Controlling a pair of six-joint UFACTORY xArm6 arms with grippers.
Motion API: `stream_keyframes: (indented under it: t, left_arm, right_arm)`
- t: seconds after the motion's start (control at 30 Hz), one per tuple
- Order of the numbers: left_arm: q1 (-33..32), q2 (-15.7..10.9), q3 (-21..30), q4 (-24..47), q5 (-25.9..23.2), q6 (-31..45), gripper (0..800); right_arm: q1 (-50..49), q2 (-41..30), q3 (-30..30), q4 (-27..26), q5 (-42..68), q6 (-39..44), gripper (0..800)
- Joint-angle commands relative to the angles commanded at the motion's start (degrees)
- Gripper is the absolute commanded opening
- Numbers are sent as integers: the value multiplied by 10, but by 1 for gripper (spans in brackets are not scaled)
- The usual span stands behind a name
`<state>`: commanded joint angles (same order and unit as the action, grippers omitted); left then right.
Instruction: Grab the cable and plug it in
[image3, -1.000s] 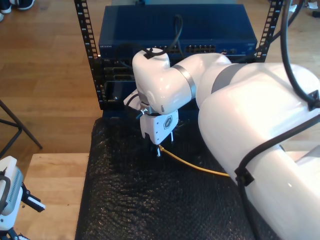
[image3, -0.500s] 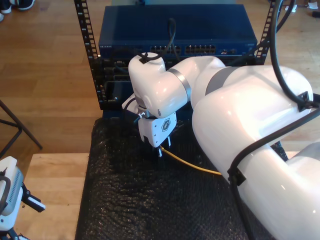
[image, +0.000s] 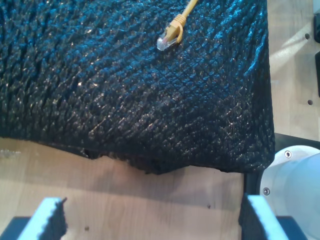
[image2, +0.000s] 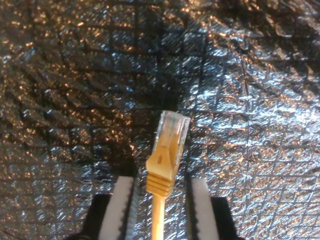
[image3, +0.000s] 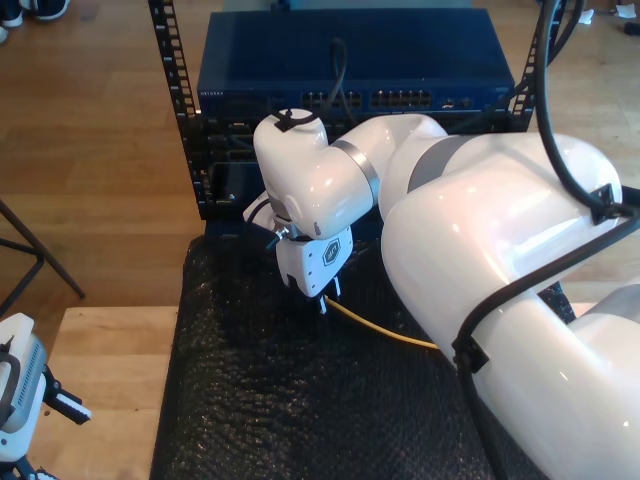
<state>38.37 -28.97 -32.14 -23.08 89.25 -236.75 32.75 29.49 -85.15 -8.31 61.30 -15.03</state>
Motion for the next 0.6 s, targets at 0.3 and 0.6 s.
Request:
stream_keyframes:
  t: [0.3,0.6]
  left_arm:
    - [0,-1,0,0,0,0,800]
    - [1,-1,0,0,0,0,800]
  right_arm:
    - [0,3,-1,-1,-1,-1,98]
    - [3,6,-7,-34,-1,-8,4]
